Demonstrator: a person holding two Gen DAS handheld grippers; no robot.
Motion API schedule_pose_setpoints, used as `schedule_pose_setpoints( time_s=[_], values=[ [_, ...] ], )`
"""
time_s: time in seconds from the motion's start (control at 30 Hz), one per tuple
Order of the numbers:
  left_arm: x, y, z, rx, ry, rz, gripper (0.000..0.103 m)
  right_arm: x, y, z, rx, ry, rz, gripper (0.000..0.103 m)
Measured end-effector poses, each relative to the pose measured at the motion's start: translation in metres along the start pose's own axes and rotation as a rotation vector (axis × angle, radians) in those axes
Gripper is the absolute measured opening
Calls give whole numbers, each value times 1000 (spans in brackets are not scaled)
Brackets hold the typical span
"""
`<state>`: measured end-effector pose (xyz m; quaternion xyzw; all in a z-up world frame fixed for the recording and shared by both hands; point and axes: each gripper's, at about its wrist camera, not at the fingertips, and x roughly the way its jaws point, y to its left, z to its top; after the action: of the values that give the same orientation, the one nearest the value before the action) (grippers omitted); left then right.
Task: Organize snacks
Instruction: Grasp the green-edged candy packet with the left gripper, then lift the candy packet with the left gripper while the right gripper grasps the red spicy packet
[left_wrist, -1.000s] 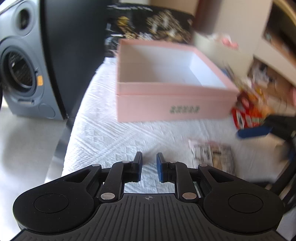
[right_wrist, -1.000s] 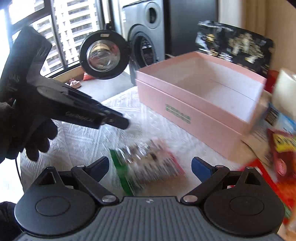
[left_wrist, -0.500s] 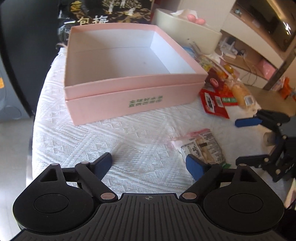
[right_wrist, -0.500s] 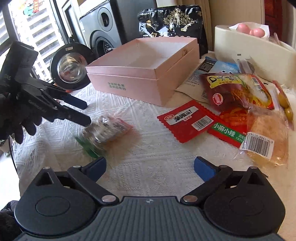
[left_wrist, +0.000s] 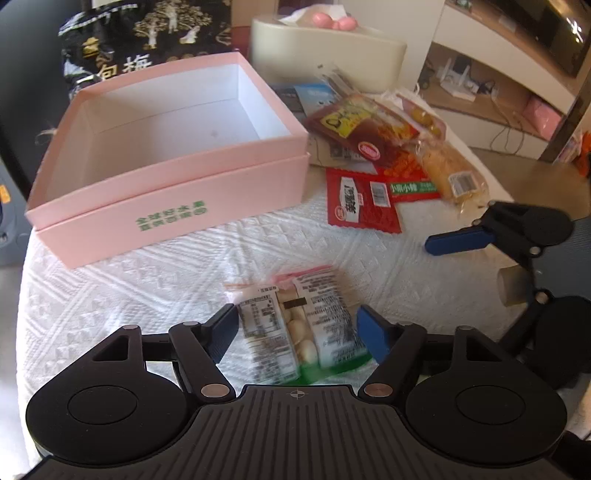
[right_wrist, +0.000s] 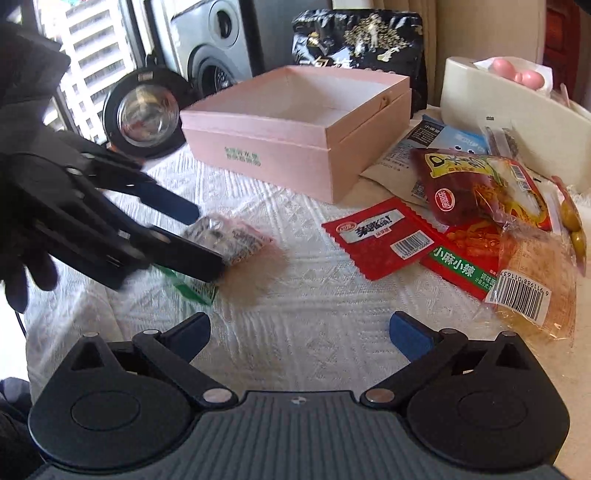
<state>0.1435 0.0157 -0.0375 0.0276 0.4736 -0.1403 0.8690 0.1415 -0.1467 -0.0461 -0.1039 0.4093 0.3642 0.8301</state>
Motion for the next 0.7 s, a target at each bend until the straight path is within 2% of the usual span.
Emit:
schedule_pose_setpoints(
  time_s=[0.1,0.3,0.5,0.53,0.6,0.7],
  values=[
    [4,1,-2,27,-7,40,77,2,9,-2,-68,30,-41,103],
    [-12,28,-12,-54,-64,-3,67,5,10,4,-39,62,-55,103],
    [-33,57,-30,-165,-166,34,66,6,10,9,-45,98,-54,103],
    [-36,64,-33,-189,-181,35,66,5,9,10,-23,95,-52,103],
    [-40,76,-39,-238,-206,37,66,2,8,12,46,79,-70,96],
    [-37,90,-45,-315,-245,53,66,-5,9,20,161,-21,-161,96]
  ],
)
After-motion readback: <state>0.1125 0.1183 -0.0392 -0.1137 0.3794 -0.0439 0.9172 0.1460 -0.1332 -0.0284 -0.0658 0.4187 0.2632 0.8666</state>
